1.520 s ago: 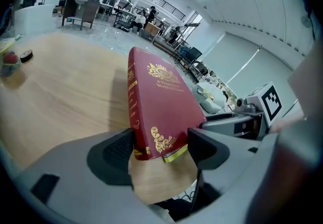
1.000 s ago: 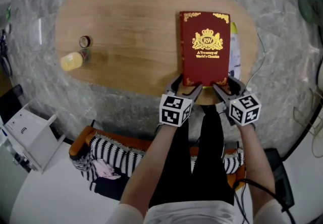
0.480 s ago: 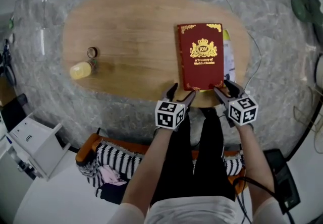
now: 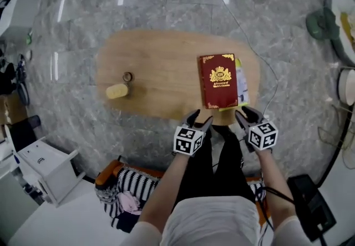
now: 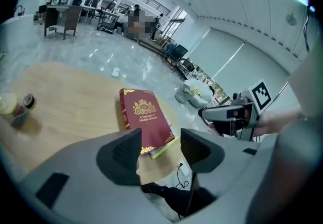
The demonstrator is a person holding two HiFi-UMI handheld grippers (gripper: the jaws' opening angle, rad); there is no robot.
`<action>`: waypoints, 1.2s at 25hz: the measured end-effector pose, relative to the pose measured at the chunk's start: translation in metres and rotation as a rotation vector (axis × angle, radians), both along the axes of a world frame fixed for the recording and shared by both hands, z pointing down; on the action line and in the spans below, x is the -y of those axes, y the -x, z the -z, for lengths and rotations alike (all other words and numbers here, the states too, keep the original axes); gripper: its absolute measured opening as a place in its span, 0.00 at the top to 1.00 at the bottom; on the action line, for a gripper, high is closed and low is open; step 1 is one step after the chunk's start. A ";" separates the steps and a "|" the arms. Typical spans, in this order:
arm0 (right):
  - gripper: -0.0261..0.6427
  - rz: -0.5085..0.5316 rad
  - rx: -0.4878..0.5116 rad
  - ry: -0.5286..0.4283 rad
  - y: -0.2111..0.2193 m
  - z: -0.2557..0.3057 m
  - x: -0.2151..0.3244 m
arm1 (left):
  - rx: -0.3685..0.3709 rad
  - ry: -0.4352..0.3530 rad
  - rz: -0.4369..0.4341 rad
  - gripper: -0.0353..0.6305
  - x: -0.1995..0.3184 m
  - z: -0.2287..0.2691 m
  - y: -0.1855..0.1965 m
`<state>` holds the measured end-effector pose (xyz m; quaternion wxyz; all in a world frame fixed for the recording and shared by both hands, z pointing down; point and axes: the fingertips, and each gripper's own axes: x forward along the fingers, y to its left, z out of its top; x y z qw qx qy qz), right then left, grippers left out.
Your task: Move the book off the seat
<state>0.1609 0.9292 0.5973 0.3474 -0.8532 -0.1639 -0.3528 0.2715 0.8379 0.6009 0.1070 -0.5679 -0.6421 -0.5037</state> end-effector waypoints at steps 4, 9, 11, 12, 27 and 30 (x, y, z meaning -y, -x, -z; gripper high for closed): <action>0.80 -0.053 -0.054 0.013 -0.004 0.050 0.000 | -0.033 0.048 -0.045 0.68 0.001 0.051 -0.005; 0.85 -0.118 -0.114 0.013 0.000 0.108 0.004 | -0.070 0.104 -0.116 0.74 0.005 0.109 -0.005; 0.86 -0.135 -0.132 0.015 0.002 0.129 0.007 | -0.084 0.122 -0.131 0.74 0.007 0.128 -0.006; 0.86 -0.138 -0.138 0.020 0.003 0.137 0.008 | -0.092 0.132 -0.137 0.75 0.007 0.136 -0.008; 0.87 -0.066 -0.156 0.237 0.028 0.239 0.028 | -0.156 0.242 -0.163 0.94 0.030 0.233 0.009; 0.87 -0.059 -0.177 0.265 0.034 0.261 0.024 | -0.162 0.257 -0.127 0.94 0.033 0.250 0.012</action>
